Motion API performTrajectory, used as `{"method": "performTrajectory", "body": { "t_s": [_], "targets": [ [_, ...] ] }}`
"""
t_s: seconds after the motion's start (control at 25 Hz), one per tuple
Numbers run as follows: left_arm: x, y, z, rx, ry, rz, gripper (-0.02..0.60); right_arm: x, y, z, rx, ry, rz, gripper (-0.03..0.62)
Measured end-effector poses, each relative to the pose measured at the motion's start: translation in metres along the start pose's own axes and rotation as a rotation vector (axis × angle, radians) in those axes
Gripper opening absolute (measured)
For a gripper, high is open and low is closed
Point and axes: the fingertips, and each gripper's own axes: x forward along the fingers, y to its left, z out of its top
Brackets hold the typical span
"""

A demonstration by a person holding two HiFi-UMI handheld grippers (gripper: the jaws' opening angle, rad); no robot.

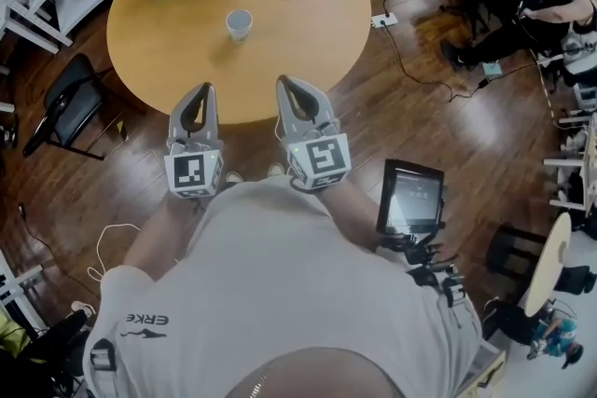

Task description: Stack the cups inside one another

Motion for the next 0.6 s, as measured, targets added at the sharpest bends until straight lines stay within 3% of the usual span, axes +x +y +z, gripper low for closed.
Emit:
{"method": "performTrajectory", "body": {
  "t_s": [0.44, 0.6],
  "targets": [
    [-0.001, 0.002, -0.010, -0.003, 0.002, -0.011, 0.002, -0.003, 0.004, -0.005, -0.025, 0.017, -0.017, 0.012],
    [-0.005, -0.008, -0.005, 0.052, 0.006, -0.035, 0.002, -0.007, 0.005, -0.005, -0.031, 0.020, -0.019, 0.012]
  ]
}}
